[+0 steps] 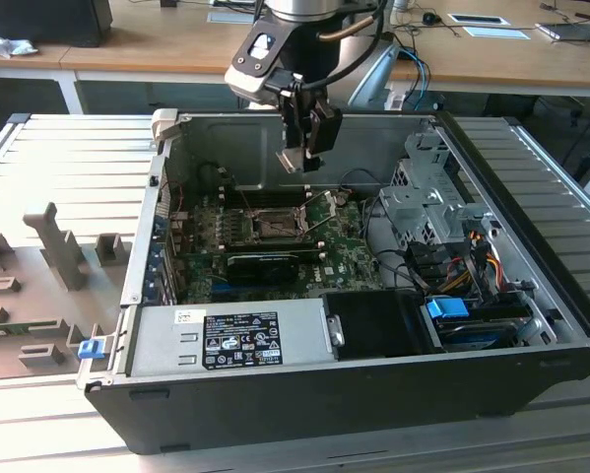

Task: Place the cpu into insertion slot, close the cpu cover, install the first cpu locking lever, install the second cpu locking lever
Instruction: 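Place the cpu into insertion slot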

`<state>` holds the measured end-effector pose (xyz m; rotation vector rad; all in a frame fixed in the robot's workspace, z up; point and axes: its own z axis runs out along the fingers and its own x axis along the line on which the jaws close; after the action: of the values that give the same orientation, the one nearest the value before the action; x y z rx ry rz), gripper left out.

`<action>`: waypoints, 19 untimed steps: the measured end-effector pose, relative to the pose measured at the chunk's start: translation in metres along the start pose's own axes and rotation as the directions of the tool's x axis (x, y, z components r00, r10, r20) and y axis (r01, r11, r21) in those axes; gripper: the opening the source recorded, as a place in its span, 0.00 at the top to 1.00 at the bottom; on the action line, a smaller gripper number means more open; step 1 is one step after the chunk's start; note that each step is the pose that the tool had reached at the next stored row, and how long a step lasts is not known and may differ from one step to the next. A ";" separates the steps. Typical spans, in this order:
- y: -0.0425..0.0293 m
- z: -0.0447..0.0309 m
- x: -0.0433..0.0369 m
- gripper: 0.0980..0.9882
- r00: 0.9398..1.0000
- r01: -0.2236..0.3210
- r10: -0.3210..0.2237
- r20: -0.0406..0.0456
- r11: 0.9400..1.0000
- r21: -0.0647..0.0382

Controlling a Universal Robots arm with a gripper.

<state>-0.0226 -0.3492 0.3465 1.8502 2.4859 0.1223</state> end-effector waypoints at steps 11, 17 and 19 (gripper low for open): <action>-0.0002 0.0027 0.0000 0.51 1.000 -0.013 0.013 0.001 1.000 0.000; -0.0003 0.0038 0.0000 0.51 0.997 -0.081 0.081 0.007 0.997 -0.002; -0.0004 0.0041 -0.0001 0.51 0.997 -0.083 0.083 0.007 0.997 -0.002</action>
<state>-0.0226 -0.3492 0.3423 1.9498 2.4045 0.1196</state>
